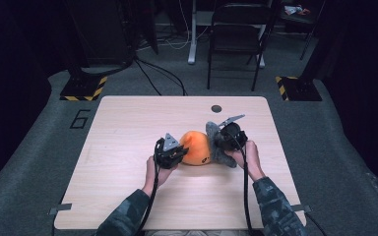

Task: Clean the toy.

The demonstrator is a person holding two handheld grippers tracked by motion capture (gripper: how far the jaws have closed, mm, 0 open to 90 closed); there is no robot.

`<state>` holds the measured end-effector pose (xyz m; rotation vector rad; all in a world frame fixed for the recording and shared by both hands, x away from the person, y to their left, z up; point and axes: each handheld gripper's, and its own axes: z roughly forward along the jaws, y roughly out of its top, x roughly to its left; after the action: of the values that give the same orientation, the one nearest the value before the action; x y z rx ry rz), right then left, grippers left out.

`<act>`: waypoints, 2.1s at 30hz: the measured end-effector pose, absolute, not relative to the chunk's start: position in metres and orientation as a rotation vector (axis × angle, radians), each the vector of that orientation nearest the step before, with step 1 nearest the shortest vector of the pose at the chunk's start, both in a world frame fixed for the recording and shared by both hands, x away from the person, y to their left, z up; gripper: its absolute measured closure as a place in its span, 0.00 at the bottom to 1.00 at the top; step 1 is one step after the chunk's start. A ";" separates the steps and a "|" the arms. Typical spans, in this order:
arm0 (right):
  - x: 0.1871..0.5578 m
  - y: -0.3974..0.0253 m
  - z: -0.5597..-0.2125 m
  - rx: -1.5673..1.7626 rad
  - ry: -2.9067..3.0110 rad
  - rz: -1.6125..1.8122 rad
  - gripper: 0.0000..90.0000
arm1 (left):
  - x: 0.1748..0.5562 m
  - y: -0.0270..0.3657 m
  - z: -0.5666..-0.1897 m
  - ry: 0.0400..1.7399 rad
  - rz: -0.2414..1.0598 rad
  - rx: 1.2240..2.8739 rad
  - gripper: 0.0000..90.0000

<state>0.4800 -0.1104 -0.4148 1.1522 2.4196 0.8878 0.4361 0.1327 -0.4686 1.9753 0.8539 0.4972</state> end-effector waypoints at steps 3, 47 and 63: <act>0.466 -0.095 -0.399 1.056 2.416 1.044 0.81 | 0.434 0.129 -0.469 0.846 0.504 1.970 0.89; 0.480 -0.113 -0.415 1.140 2.405 0.870 0.80 | 0.436 0.133 -0.472 0.852 0.496 1.950 0.86; 0.474 -0.087 -0.436 1.044 2.440 0.890 0.82 | 0.439 0.140 -0.470 0.805 0.453 1.942 0.66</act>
<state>0.4742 -0.0869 -0.4361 1.0442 2.4405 0.8901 0.4387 0.1395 -0.4701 1.9419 0.8046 0.4530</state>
